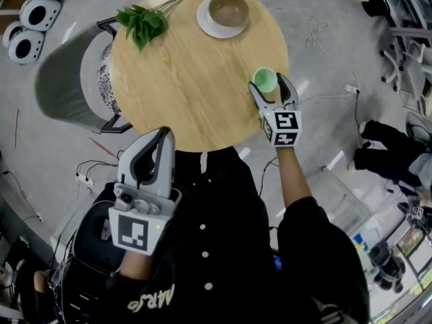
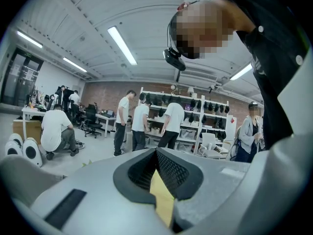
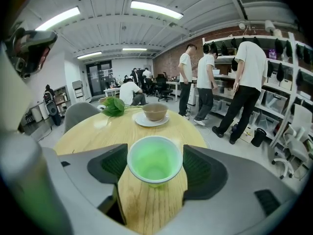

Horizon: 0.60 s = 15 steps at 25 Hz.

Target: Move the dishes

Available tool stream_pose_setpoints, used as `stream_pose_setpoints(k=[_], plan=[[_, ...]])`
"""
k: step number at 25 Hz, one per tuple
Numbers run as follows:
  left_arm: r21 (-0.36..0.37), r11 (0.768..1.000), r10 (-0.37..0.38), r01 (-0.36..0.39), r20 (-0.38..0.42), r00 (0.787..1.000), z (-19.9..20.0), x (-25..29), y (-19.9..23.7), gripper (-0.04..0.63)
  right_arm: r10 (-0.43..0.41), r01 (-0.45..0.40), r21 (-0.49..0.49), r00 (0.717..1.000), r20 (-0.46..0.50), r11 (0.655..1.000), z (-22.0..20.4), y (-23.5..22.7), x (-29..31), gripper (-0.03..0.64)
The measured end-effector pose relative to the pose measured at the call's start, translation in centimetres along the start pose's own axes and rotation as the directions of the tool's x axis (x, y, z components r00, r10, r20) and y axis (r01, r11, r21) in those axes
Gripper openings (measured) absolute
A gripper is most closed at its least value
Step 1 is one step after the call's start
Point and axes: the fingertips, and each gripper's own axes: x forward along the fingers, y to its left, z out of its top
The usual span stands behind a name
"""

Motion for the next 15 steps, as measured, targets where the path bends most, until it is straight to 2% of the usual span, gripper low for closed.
stream_pose_setpoints(k=[4,9,15], plan=[[-0.001,1.0,0.004,-0.004,0.006,1.0,0.2,-0.1,-0.1,0.003,0.015,-0.015,0.02,1.0,0.026,1.0,0.9,-0.1,-0.7,0.359],[-0.001,1.0,0.003,-0.003,0.016,1.0,0.7,-0.1,-0.1,0.003,0.047,-0.048,0.016,0.997,0.066,0.999,3.5,-0.2,-1.5,0.331],[-0.001,1.0,0.01,-0.01,0.033,0.999,1.3,0.0,0.3,0.003,0.098,-0.098,-0.001,0.993,0.06,0.995,7.5,-1.5,-0.7,0.331]])
